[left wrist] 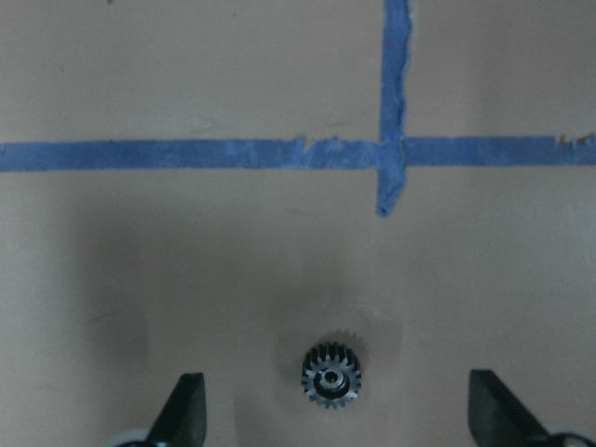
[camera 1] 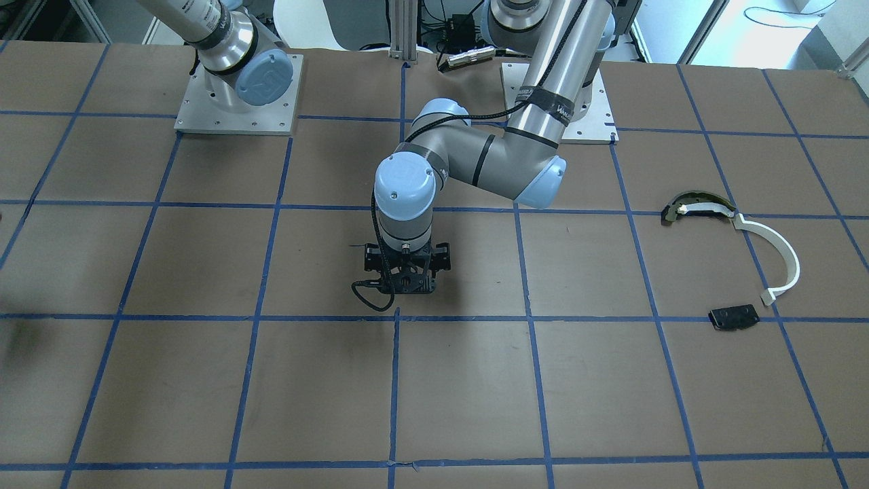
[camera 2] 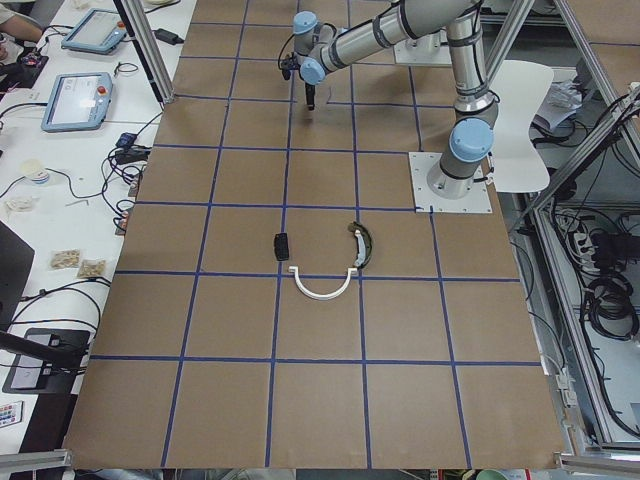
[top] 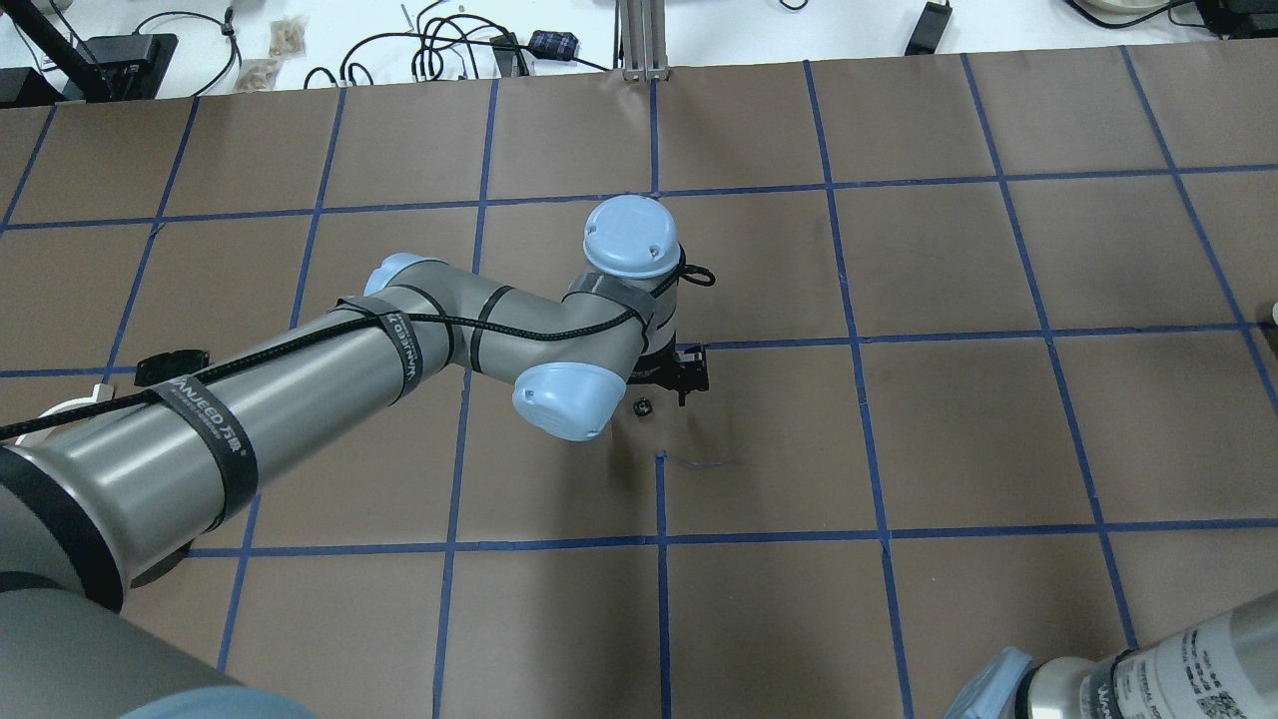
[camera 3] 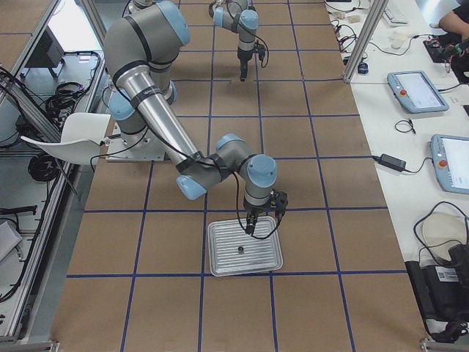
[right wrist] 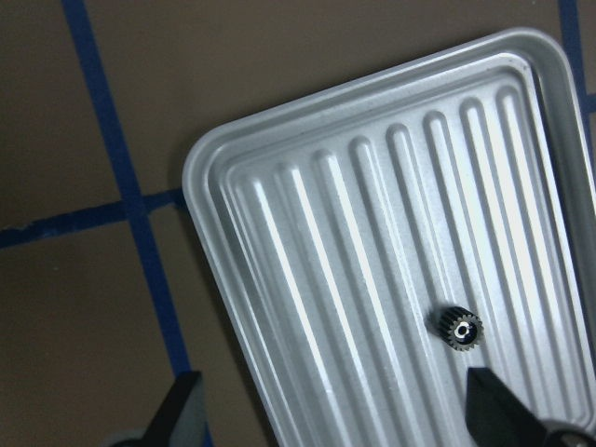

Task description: Place bearing gear from tray to pile

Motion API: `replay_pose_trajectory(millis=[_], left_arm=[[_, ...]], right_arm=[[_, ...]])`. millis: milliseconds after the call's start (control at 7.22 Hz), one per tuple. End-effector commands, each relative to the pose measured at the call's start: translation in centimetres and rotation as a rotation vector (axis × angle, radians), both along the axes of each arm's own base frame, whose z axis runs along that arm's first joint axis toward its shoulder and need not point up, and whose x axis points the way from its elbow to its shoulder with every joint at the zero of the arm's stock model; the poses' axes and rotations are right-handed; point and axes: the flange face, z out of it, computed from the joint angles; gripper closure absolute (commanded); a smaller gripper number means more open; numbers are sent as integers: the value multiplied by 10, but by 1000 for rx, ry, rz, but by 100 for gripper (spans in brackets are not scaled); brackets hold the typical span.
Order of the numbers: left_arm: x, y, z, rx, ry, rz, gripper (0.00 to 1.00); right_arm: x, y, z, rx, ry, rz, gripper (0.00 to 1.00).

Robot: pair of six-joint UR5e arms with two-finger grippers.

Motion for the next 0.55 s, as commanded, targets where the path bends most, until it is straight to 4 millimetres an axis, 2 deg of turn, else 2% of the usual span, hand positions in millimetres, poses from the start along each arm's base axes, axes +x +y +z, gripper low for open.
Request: replay_pose_trajectory(millis=[0,139,277,416], left_arm=[[0,1,-2,6,1,26,22],[0,1,-2,5,2,23,48],[0,2,-5,11,1,23,68],[0,3,-10,16,-1,20,83]], right_arm=[[-37,5,-34,0,2,-32,0],[-47,9,-42,2,-9,-43,5],[-52,12,-47,7,-13,-49,11],[-60,24,-53,14,-26,-38,15]])
